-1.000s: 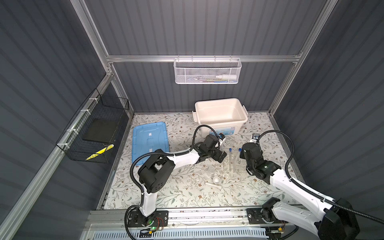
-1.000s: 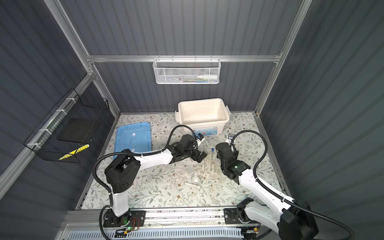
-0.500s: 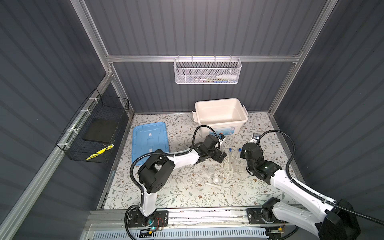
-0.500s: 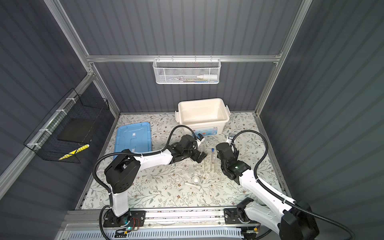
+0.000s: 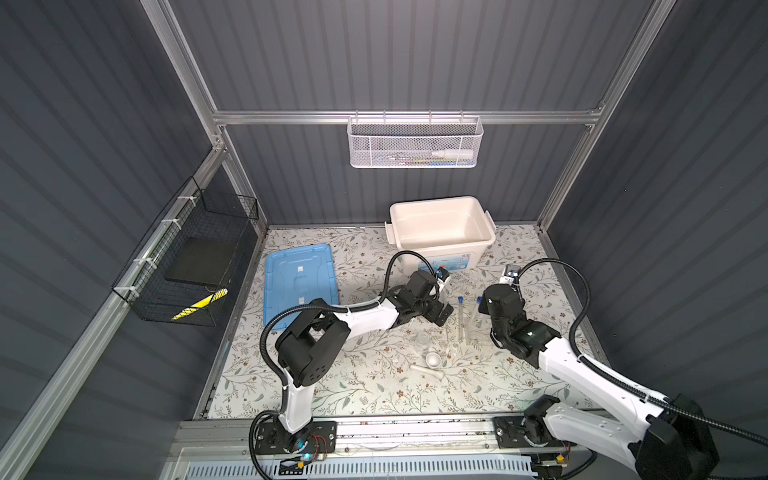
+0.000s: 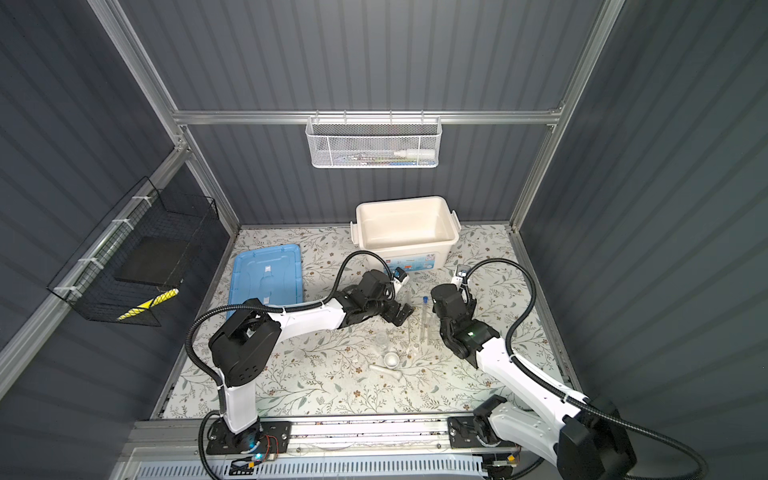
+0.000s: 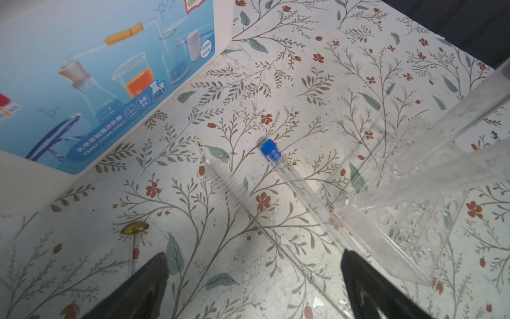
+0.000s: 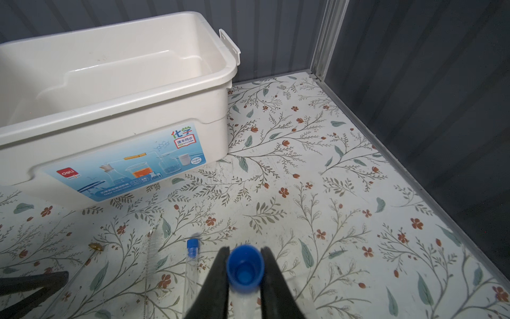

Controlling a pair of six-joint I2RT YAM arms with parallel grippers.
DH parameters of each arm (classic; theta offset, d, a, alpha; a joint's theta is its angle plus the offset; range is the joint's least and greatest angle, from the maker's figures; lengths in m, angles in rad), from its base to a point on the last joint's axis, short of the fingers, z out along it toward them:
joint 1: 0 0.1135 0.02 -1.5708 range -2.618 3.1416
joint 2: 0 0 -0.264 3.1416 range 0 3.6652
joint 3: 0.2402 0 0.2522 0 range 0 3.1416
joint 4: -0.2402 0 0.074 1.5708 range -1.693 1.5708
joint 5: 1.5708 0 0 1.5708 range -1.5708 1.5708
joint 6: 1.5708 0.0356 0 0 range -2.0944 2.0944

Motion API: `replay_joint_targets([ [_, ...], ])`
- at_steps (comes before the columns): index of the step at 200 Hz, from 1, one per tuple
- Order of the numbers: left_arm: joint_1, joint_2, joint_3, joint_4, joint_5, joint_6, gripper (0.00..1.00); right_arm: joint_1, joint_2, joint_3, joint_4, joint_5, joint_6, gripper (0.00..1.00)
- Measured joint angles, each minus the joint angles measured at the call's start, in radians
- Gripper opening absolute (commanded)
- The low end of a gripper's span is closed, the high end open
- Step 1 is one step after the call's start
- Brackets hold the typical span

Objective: Organize the chemistry lab equipment

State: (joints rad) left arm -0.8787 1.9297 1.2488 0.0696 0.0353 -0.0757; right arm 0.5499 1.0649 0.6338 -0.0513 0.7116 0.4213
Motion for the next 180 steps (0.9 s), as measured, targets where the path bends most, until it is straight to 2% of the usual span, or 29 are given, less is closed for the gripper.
replay_joint_targets([
  [105, 0.0, 0.0, -0.001, 0.0, -0.003, 0.0, 1.0, 0.009, 0.002, -0.023, -0.003, 0.0, -0.026, 0.21],
  [180, 0.0, 0.0, -0.001, 0.0, -0.003, -0.008, 0.99, 0.029, -0.03, -0.059, 0.0, -0.002, -0.052, 0.26],
])
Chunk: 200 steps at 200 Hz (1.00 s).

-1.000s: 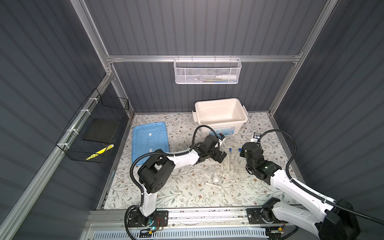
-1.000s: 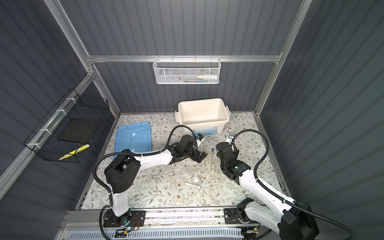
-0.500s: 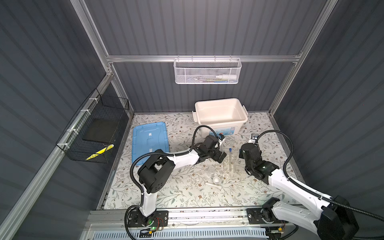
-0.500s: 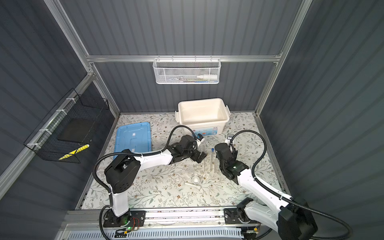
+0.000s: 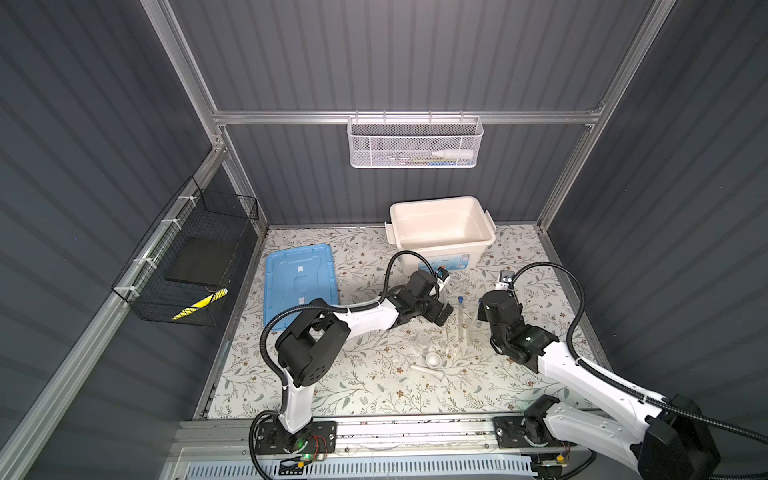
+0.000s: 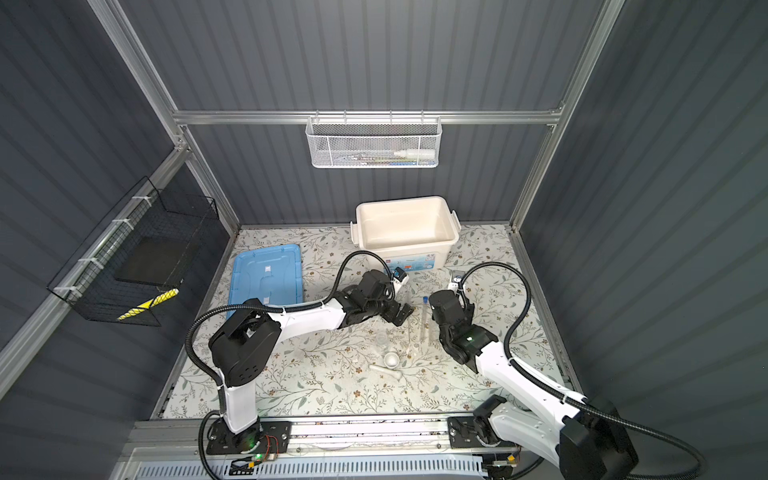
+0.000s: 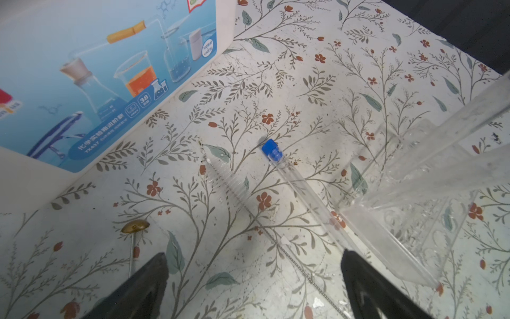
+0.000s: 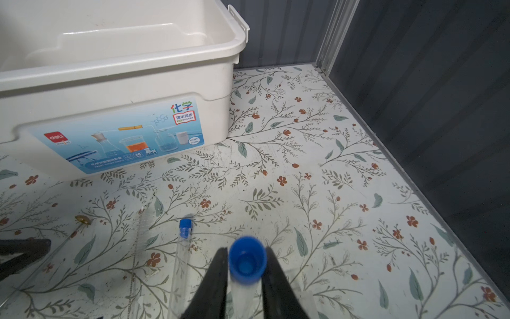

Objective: Organize the chemistry lab equipment

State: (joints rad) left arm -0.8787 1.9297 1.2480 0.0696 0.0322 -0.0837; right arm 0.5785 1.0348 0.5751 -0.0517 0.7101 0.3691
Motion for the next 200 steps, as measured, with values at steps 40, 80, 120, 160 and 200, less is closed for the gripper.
replay_joint_targets([
  [40, 0.0, 0.0, 0.0, 0.0, 0.0, -0.004, 0.99, 0.008, -0.02, -0.009, -0.001, 0.0, -0.008, 0.28],
  [80, 0.0, 0.0, 0.0, 0.0, 0.0, -0.007, 1.0, 0.009, -0.042, -0.01, -0.005, -0.006, -0.005, 0.29],
  [120, 0.0, 0.0, 0.0, 0.0, 0.0, -0.008, 1.0, 0.01, -0.048, -0.01, -0.018, -0.026, -0.003, 0.3],
  [160, -0.006, 0.0, 0.0, 0.0, 0.0, -0.012, 0.99, 0.011, -0.08, -0.013, -0.041, -0.04, 0.012, 0.28],
  [200, -0.012, 0.0, 0.0, 0.0, 0.0, -0.018, 1.0, 0.013, -0.11, -0.013, -0.067, -0.053, 0.034, 0.32],
])
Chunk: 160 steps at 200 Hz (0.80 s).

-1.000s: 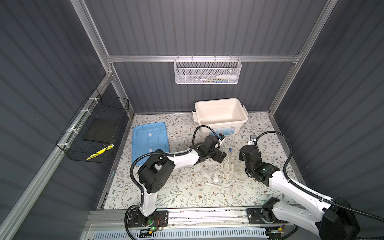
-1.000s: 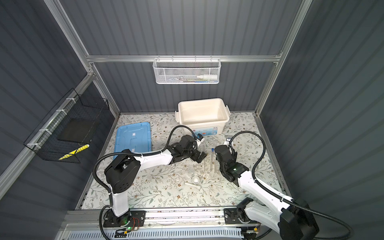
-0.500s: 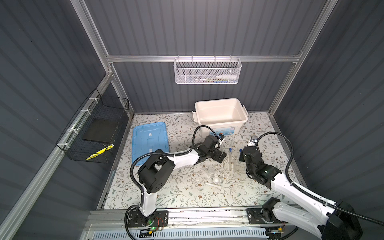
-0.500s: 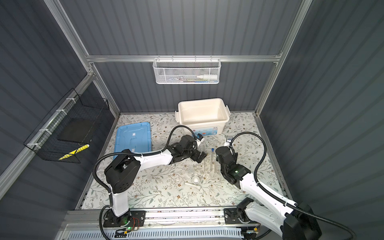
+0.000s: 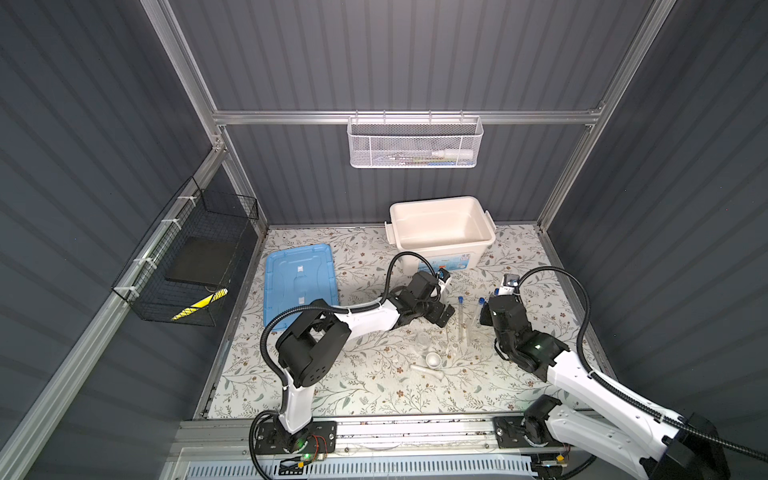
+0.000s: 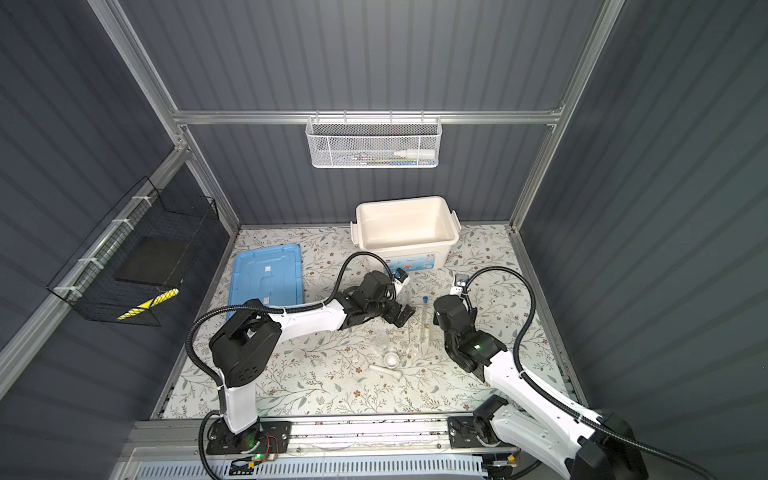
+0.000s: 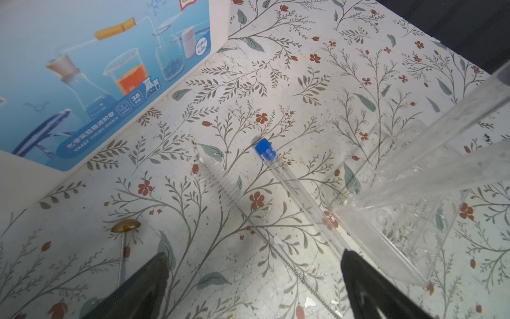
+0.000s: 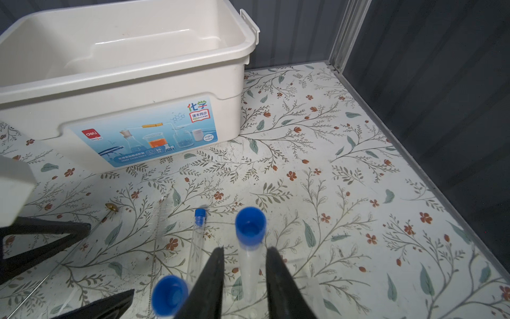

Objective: Organize the chemistry lab equipment

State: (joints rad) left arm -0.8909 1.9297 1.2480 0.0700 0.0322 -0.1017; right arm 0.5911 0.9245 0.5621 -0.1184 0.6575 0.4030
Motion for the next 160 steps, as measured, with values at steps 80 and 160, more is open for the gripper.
replay_joint_targets([
  [80, -0.01, 0.0, 0.0, -0.002, -0.001, 0.0, 1.0, -0.104, -0.042, 0.063, -0.103, -0.095, 0.039, 0.38],
  [160, -0.02, 0.0, 0.01, -0.03, -0.008, 0.0, 1.0, -0.25, 0.0, 0.142, -0.141, -0.331, 0.046, 0.44],
])
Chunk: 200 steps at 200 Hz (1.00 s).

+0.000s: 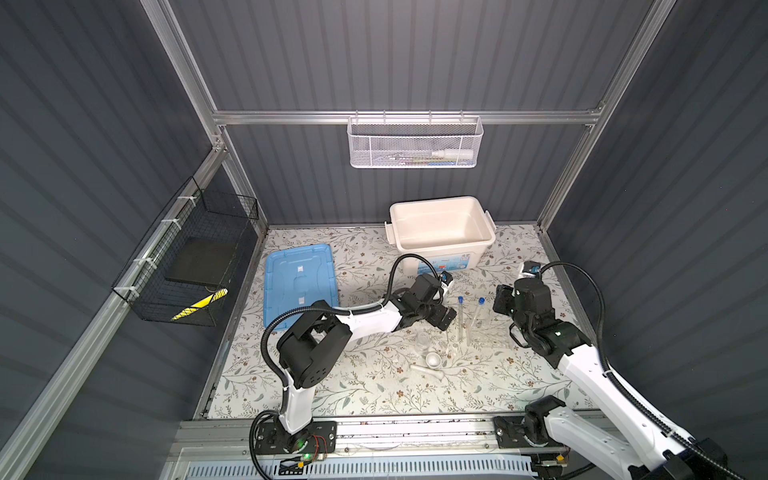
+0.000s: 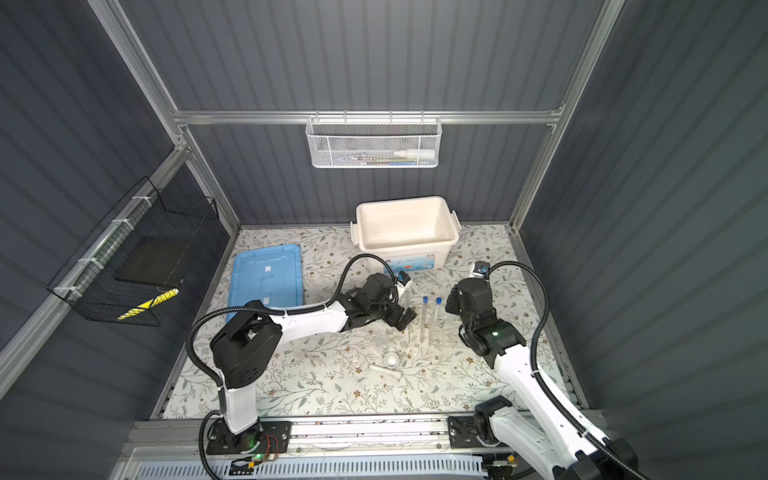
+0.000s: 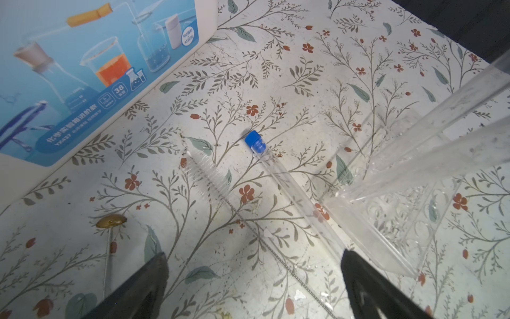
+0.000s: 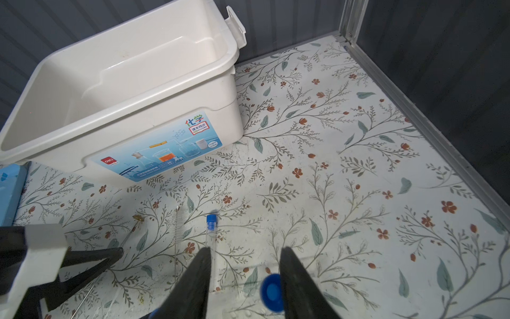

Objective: Organize the chemistry lab equipment

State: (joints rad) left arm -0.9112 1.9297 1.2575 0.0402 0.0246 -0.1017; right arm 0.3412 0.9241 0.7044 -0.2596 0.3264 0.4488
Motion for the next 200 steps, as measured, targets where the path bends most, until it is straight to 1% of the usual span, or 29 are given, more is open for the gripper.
replay_joint_targets([
  [41, -0.003, 0.0, 0.001, -0.002, -0.006, 0.0, 1.0, -0.006, 0.01, 0.003, -0.002, -0.05, 0.005, 0.43],
  [96, -0.006, 0.0, 0.001, -0.002, -0.007, 0.0, 1.0, -0.028, -0.006, 0.003, -0.012, -0.086, 0.04, 0.37],
  [137, -0.006, 0.0, 0.001, -0.001, -0.008, 0.0, 1.0, -0.029, -0.003, 0.003, -0.023, -0.121, 0.066, 0.37],
  [200, -0.006, 0.0, 0.001, -0.002, -0.016, 0.0, 0.99, -0.041, -0.006, 0.003, -0.047, -0.122, 0.117, 0.39],
])
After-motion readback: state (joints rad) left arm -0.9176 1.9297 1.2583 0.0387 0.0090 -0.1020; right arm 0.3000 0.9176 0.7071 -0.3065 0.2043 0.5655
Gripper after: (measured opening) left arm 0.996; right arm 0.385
